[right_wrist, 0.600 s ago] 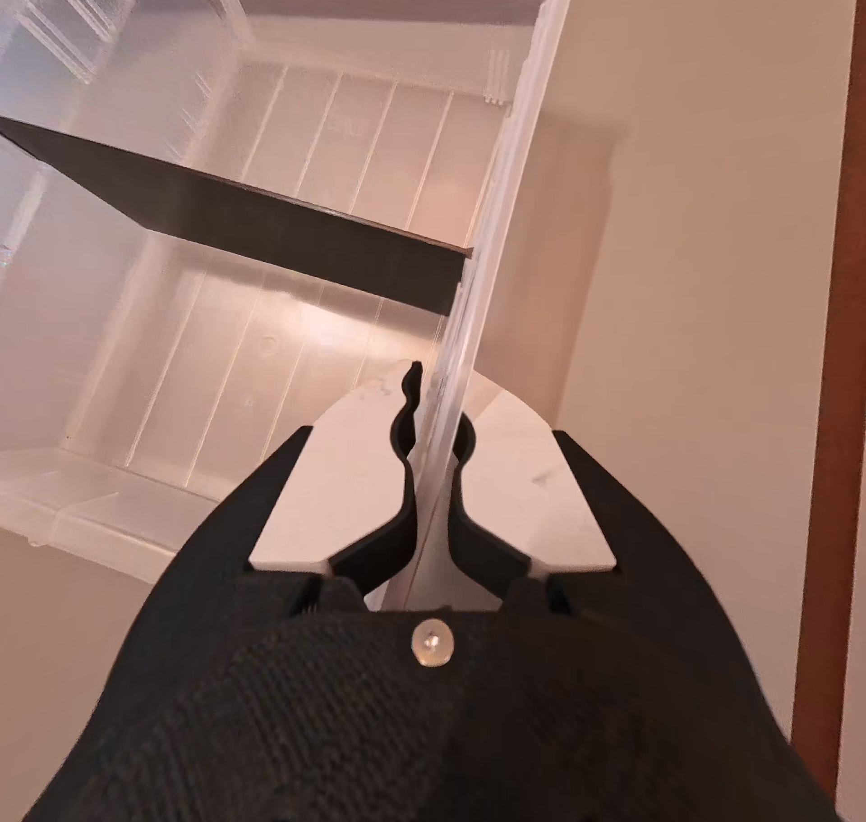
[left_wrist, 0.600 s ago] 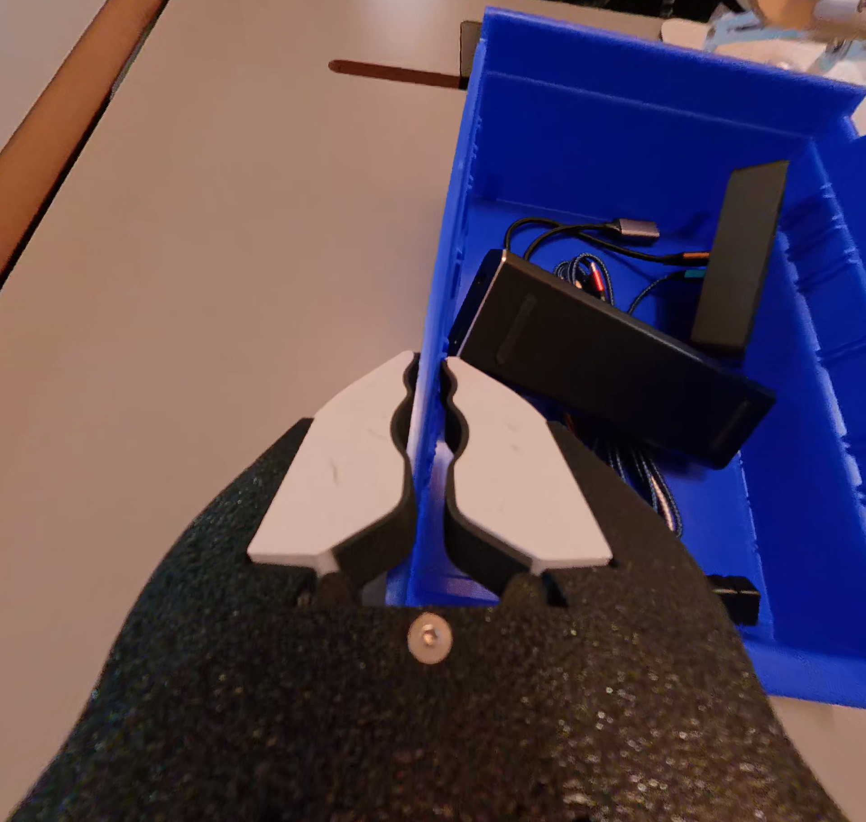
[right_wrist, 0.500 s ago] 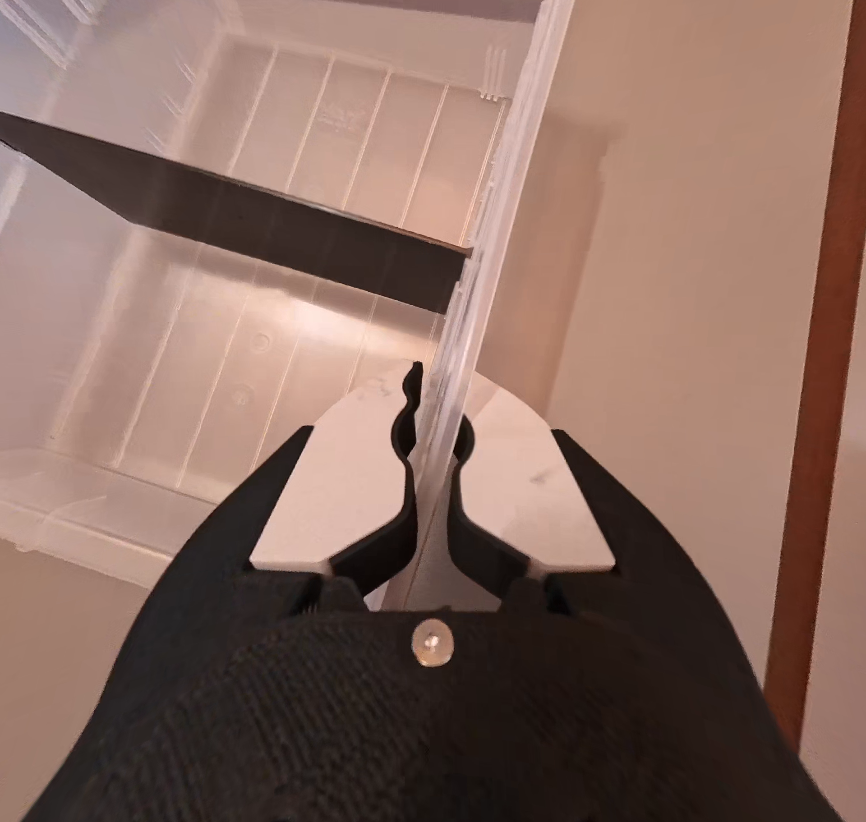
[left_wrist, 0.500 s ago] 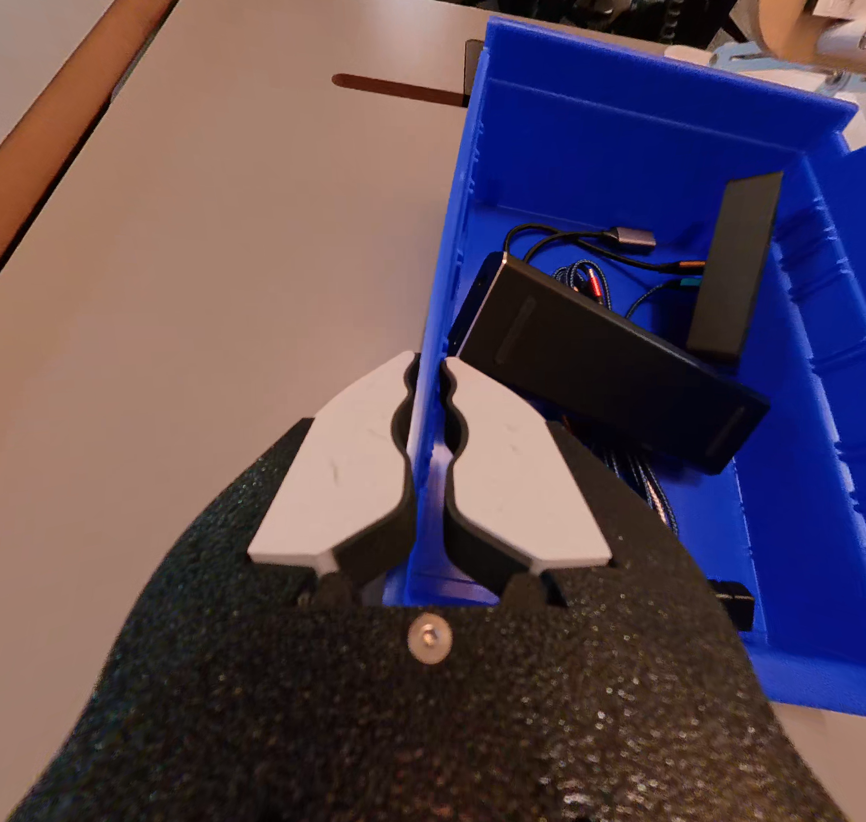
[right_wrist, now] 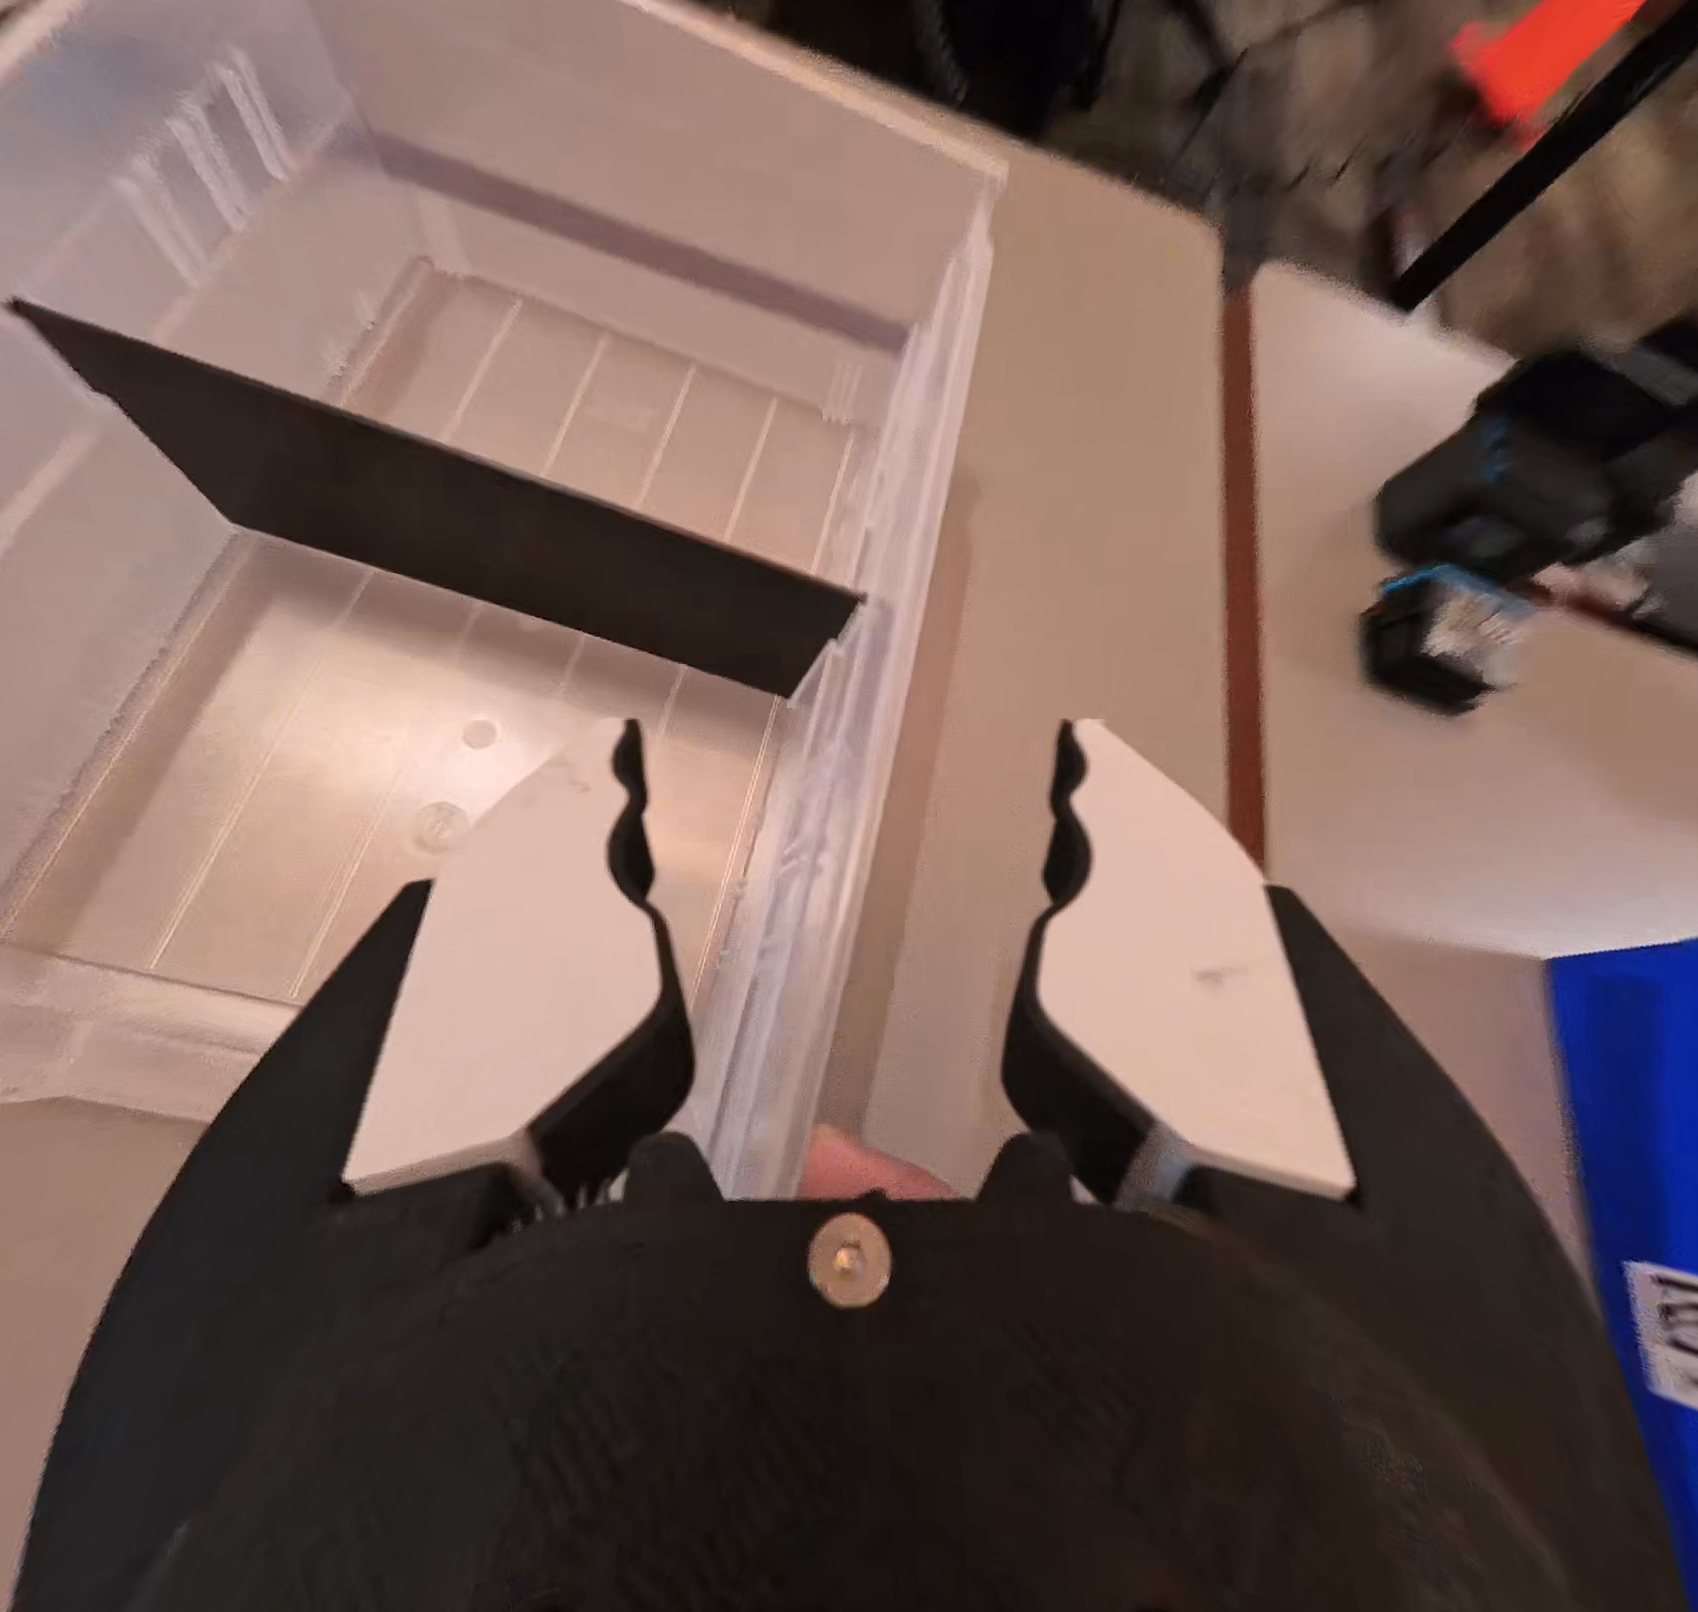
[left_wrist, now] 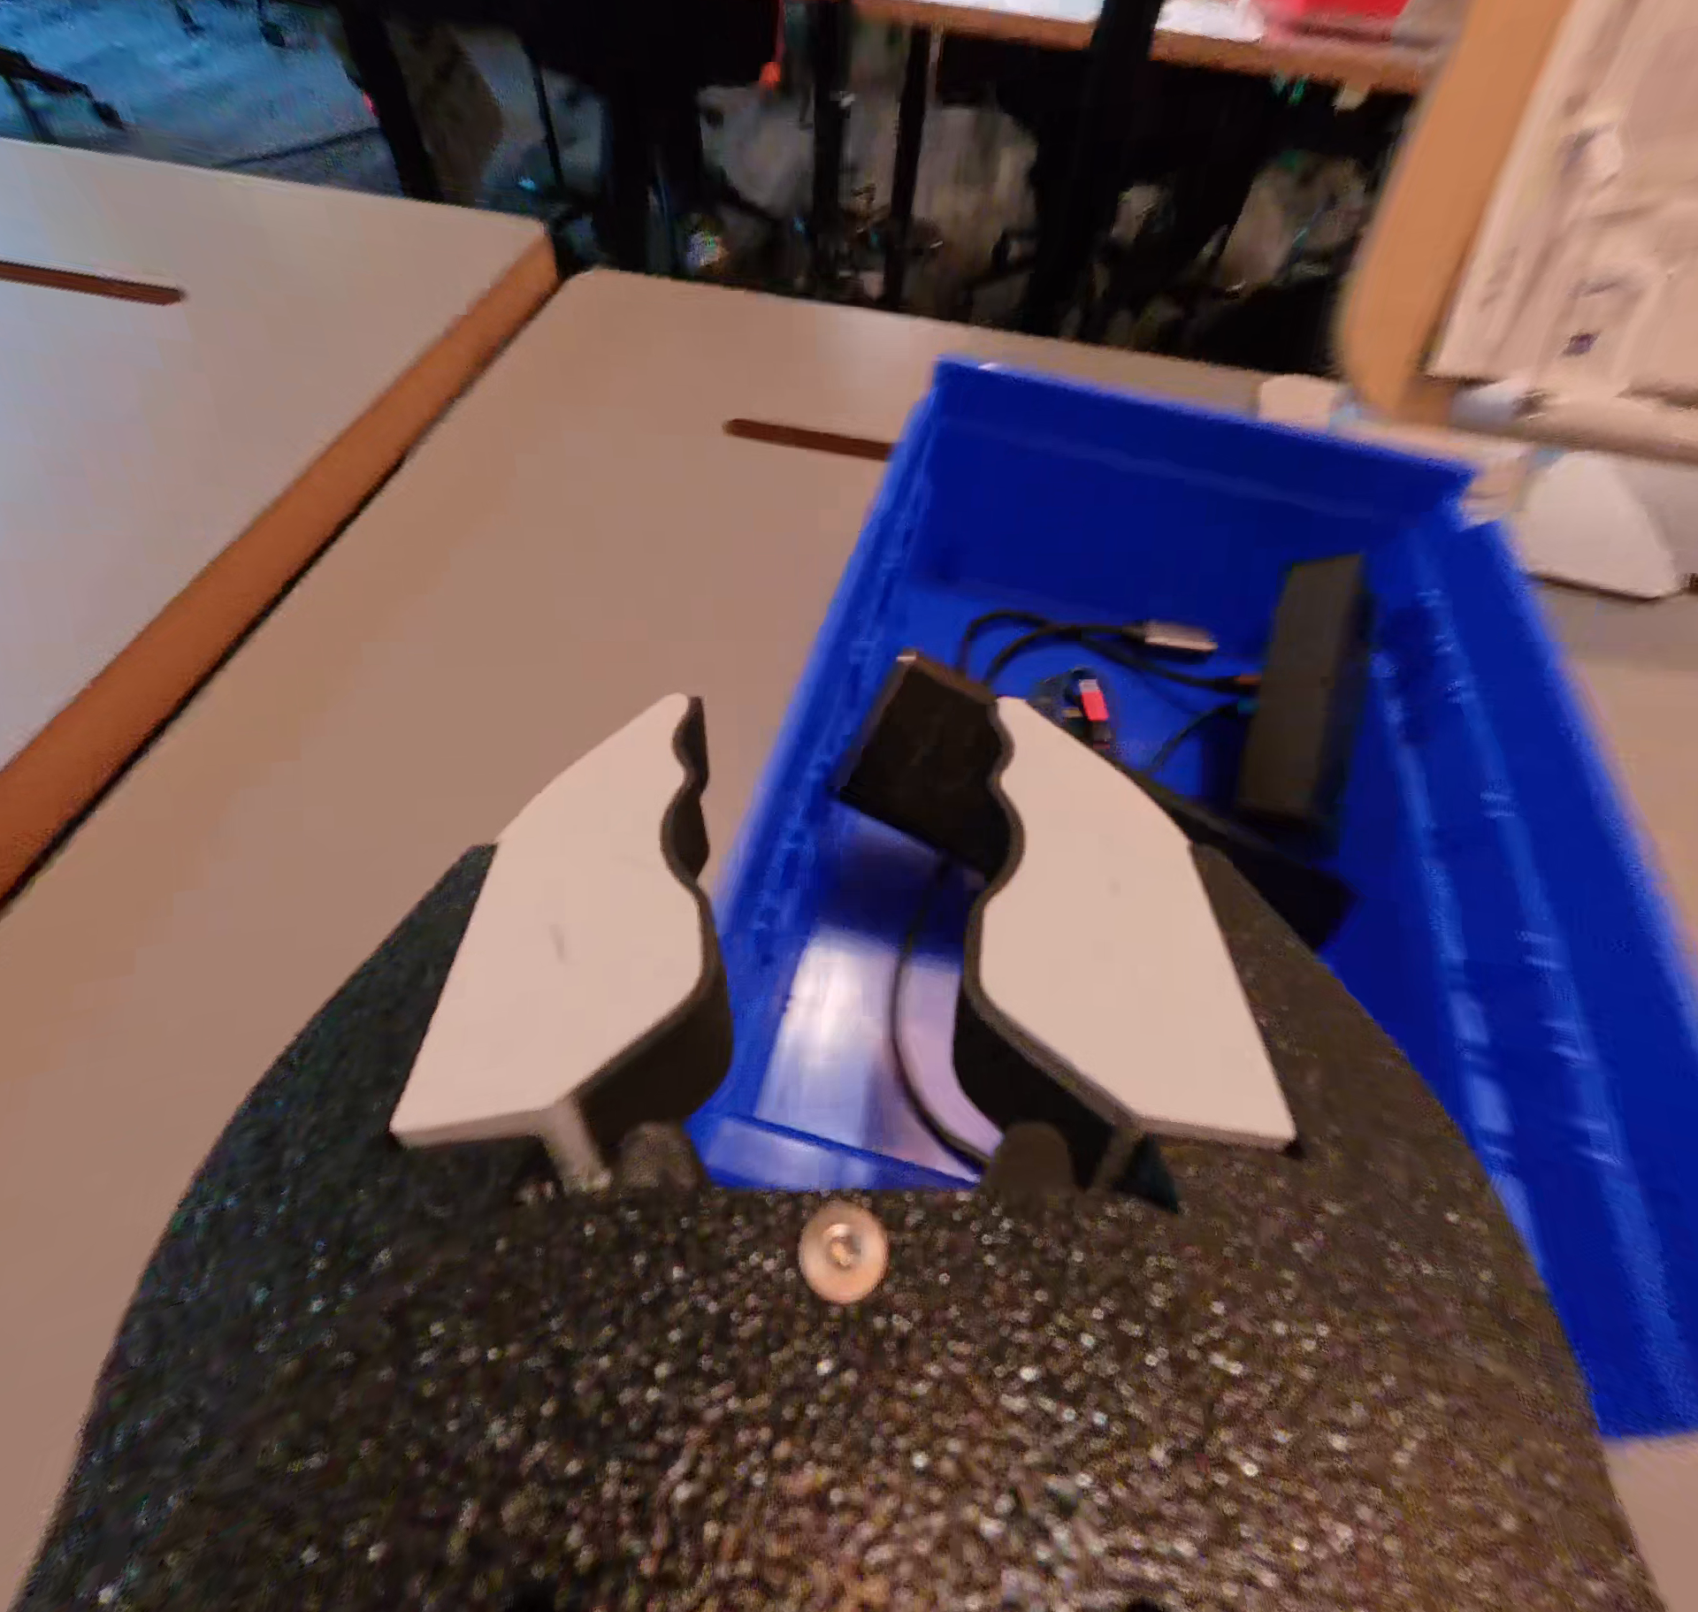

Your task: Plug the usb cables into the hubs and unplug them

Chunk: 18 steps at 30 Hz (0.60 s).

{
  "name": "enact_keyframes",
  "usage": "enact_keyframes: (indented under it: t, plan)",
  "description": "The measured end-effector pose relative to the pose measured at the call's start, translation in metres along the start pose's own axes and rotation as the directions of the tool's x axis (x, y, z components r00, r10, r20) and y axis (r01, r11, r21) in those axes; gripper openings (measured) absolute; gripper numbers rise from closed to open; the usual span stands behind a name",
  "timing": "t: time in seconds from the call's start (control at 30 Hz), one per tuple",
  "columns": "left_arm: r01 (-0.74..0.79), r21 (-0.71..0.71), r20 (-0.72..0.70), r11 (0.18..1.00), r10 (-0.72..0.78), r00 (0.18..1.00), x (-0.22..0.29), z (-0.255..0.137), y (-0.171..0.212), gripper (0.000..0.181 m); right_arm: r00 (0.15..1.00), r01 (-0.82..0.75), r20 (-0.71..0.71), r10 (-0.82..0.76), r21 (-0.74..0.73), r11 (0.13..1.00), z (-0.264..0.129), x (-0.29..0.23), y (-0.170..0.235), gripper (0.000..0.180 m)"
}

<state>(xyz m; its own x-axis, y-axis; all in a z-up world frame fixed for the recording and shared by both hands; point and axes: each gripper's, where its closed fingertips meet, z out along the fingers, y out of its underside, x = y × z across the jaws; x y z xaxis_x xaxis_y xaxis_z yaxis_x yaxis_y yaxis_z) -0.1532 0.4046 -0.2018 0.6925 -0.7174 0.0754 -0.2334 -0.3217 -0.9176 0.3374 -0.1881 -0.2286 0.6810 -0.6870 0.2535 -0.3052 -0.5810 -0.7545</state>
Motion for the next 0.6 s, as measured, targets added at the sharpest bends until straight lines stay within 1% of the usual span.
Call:
enact_keyframes:
  t: [0.03, 0.07, 0.13, 0.17, 0.2, 0.3, 0.33, 0.4, 0.5, 0.6]
  plan:
    - [0.033, -0.005, -0.056, 0.999, -0.033, 0.998, 0.016, -0.005, -0.001, 0.06, 0.998, 0.058, -0.03, -0.057, 0.031, 0.998, -0.009, -0.005, -0.008, 0.094]
    - [0.091, -0.035, -0.141, 0.995, -0.095, 0.985, 0.037, -0.007, 0.001, 0.065, 0.992, 0.11, -0.069, -0.105, 0.061, 0.992, -0.018, -0.011, -0.017, 0.094]
    - [0.223, -0.133, -0.284, 0.966, -0.253, 0.925, 0.074, -0.007, 0.008, 0.067, 0.971, 0.205, -0.149, -0.186, 0.119, 0.972, -0.036, -0.026, -0.038, 0.094]
    - [0.262, -0.172, -0.319, 0.95, -0.305, 0.897, 0.087, -0.005, 0.011, 0.067, 0.968, 0.232, -0.135, -0.212, 0.155, 0.96, -0.042, -0.042, -0.047, 0.095]
    - [0.265, -0.199, -0.312, 0.944, -0.317, 0.896, 0.092, 0.0, 0.016, 0.067, 0.97, 0.241, -0.082, -0.229, 0.198, 0.95, -0.046, -0.064, -0.055, 0.096]
    - [0.266, -0.239, -0.138, 0.934, -0.304, 0.943, 0.08, 0.022, 0.034, 0.088, 0.959, 0.191, 0.13, -0.25, 0.352, 0.916, -0.061, -0.139, -0.075, 0.095]
    - [0.281, -0.256, -0.098, 0.925, -0.314, 0.944, 0.077, 0.029, 0.038, 0.09, 0.945, 0.176, 0.186, -0.27, 0.407, 0.896, -0.067, -0.163, -0.081, 0.095]
    - [0.318, -0.297, -0.035, 0.9, -0.344, 0.938, 0.075, 0.04, 0.046, 0.09, 0.917, 0.168, 0.244, -0.316, 0.481, 0.86, -0.074, -0.203, -0.087, 0.096]
    - [0.346, -0.299, 0.019, 0.889, -0.357, 0.934, 0.074, 0.052, 0.042, 0.091, 0.883, 0.15, 0.306, -0.357, 0.535, 0.831, -0.08, -0.254, -0.088, 0.096]
    - [0.419, -0.307, 0.089, 0.854, -0.413, 0.906, 0.074, 0.055, 0.04, 0.092, 0.847, 0.106, 0.371, -0.381, 0.584, 0.805, -0.09, -0.302, -0.085, 0.09]
